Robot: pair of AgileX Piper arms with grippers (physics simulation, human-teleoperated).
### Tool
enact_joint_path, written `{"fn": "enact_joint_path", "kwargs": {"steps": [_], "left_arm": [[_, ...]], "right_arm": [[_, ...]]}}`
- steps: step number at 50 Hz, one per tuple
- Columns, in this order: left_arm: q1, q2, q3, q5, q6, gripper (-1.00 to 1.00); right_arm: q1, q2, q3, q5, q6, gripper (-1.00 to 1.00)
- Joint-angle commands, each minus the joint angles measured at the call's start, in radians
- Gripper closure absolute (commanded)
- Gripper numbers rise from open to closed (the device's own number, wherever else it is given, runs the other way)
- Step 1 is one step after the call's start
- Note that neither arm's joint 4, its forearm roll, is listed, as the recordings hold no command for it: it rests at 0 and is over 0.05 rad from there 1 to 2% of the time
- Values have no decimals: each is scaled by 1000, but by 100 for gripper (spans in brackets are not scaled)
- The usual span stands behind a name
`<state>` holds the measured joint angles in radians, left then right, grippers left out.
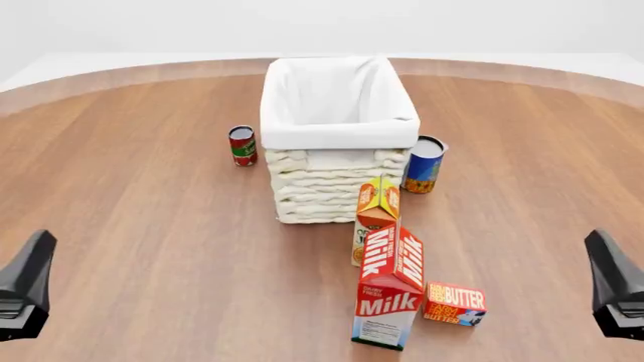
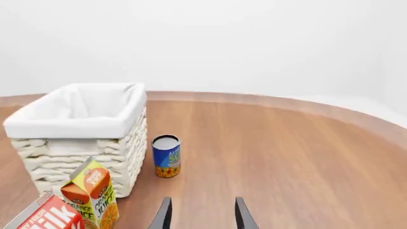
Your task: Pick up the butter and put it in the basket.
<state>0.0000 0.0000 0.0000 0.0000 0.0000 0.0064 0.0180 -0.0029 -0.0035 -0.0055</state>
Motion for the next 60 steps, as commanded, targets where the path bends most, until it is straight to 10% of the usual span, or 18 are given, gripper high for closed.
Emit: {"fn": "enact_joint_path", "kwargs": {"steps": [1, 41, 53, 60], "left_arm": [[0, 0, 0, 0, 0, -100], [0, 0, 0, 0, 0, -100], [0, 0, 0, 0, 0, -100], [0, 0, 0, 0, 0, -100]], "right_arm": [[58, 131, -40, -110, -66, -100], [395, 607, -475, 403, -747, -100], [635, 613, -452, 625, -803, -100], [550, 612, -407, 675, -879, -100]]}}
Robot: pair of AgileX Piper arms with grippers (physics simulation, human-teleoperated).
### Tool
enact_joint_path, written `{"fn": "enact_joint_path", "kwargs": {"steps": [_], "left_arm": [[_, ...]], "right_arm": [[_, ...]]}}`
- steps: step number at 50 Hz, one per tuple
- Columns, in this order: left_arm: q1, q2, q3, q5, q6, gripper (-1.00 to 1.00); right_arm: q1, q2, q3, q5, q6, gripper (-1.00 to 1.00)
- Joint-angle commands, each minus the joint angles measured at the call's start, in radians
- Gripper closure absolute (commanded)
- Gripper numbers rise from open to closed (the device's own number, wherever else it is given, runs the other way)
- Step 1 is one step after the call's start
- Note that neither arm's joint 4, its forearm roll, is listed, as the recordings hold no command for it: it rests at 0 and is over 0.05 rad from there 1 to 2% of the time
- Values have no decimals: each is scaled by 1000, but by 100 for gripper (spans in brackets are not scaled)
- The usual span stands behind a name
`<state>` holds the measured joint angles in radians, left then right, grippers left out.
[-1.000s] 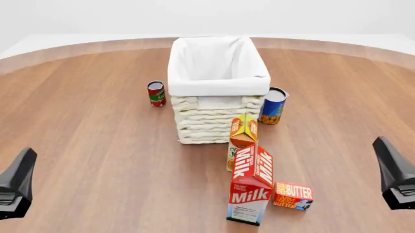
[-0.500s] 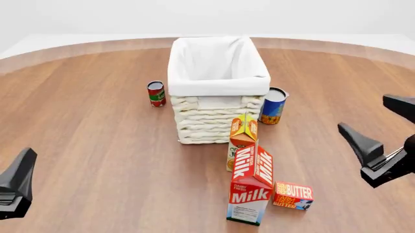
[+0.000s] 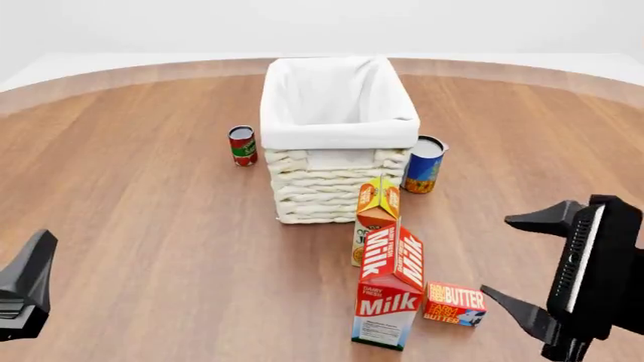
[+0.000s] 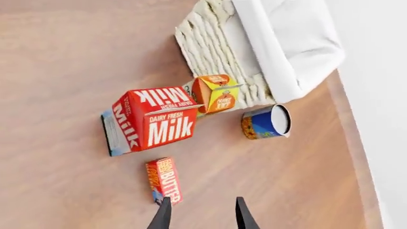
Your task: Pick up the butter and put it in the basket.
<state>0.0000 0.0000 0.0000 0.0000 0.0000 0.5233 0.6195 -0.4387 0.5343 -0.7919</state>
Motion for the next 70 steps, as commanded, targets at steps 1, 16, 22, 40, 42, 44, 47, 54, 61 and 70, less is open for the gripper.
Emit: {"fn": "enact_joint_path", "kwargs": {"steps": [1, 16, 22, 40, 42, 44, 47, 54, 61, 70], "left_arm": [[0, 0, 0, 0, 0, -100], [0, 0, 0, 0, 0, -100], [0, 0, 0, 0, 0, -100], [0, 0, 0, 0, 0, -100], [0, 0, 0, 0, 0, -100], [0, 0, 0, 0, 0, -100], [0, 0, 0, 0, 0, -100], [0, 0, 0, 0, 0, -100], [0, 0, 0, 0, 0, -100], [0, 0, 0, 0, 0, -100]], "right_arm": [[29, 12, 32, 137, -99, -100], [-20, 96, 108, 59, -161, -100], [10, 171, 123, -15, -137, -100], [20, 361, 145, -198, -122, -100], [10, 384, 154, -224, -130, -100], [5, 395, 157, -232, -132, -100], [-3, 400, 156, -236, -134, -100], [-31, 400, 171, -243, -147, -100], [-37, 411, 175, -262, -145, -100], [-63, 424, 193, -289, -156, -100]]}}
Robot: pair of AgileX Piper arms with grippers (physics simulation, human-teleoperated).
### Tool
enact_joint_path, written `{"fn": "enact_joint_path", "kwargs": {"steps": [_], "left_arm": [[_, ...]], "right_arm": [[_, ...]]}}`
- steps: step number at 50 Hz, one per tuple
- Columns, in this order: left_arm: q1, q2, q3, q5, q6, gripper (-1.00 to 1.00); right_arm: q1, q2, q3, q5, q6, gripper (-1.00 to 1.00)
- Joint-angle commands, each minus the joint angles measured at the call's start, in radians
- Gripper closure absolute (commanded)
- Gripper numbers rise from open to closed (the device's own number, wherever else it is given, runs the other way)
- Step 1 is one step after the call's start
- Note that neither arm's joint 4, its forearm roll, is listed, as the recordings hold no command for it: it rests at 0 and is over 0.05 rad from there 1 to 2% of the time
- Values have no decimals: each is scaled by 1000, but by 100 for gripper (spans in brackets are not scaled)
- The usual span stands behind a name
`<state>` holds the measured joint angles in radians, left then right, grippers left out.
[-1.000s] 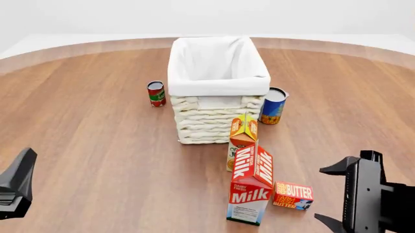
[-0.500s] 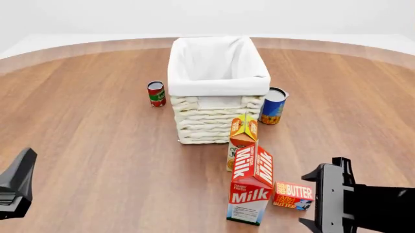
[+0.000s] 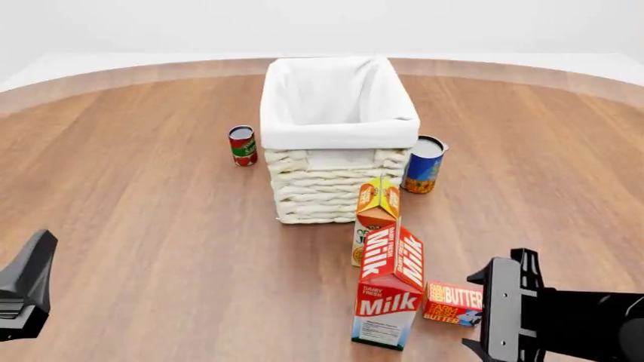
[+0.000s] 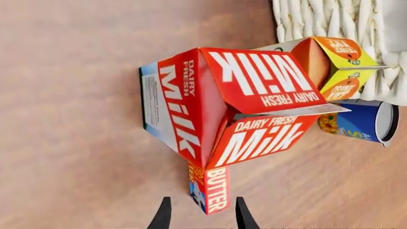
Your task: Pick up the butter and put it in the basket.
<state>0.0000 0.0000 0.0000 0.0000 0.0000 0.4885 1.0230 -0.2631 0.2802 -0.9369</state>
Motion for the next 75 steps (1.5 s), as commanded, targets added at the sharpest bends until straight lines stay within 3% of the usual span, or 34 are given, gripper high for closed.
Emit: {"fn": "enact_joint_path", "kwargs": {"steps": [1, 3, 36, 65, 75], "left_arm": [[0, 0, 0, 0, 0, -100], [0, 0, 0, 0, 0, -100], [0, 0, 0, 0, 0, -100], [0, 0, 0, 0, 0, -100], [0, 0, 0, 0, 0, -100]], "right_arm": [[-29, 23, 16, -36, -9, -100], [-65, 40, 25, -73, -18, -100], [-94, 74, 21, -119, -12, -100], [-25, 319, 52, -372, 67, -100], [-28, 374, 58, -419, 77, -100]]}}
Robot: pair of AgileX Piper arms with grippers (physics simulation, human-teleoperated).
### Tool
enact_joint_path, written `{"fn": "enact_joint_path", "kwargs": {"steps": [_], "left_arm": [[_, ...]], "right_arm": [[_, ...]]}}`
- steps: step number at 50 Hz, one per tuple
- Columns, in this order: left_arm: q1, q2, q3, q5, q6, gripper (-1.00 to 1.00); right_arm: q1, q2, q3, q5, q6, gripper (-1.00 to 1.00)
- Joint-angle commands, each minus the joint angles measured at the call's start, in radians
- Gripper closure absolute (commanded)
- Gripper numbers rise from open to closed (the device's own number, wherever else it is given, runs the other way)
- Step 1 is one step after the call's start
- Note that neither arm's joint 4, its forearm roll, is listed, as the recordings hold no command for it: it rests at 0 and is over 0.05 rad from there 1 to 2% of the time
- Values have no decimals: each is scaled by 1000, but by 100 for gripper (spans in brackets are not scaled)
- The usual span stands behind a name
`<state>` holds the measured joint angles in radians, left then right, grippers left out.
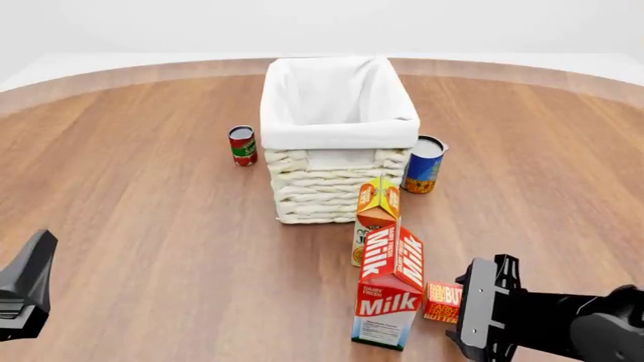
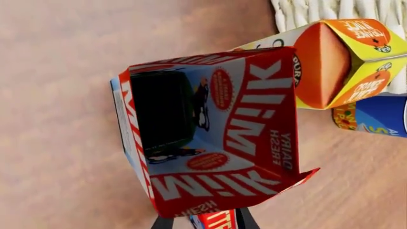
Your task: Pick up the butter and put it in the basket.
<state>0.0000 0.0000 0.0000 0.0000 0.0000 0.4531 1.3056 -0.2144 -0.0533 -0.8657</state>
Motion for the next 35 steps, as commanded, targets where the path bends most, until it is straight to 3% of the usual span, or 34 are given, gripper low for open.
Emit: {"fn": "enact_joint_path", "kwargs": {"steps": [1, 7, 8, 11, 22, 35], "left_arm": [[0, 0, 0, 0, 0, -100], [0, 0, 0, 0, 0, -100], [0, 0, 0, 0, 0, -100], [0, 0, 0, 0, 0, -100], [0, 0, 0, 0, 0, -100], [0, 0, 0, 0, 0, -100]], "right_arm": [[8, 93, 8, -86, 8, -100], [23, 100, 2, -83, 21, -100], [20, 97, 1, -90, 12, 100], [52, 74, -5, -54, 37, 100], [19, 8, -14, 2, 7, 100], [-44, -201, -24, 191, -35, 100]]}}
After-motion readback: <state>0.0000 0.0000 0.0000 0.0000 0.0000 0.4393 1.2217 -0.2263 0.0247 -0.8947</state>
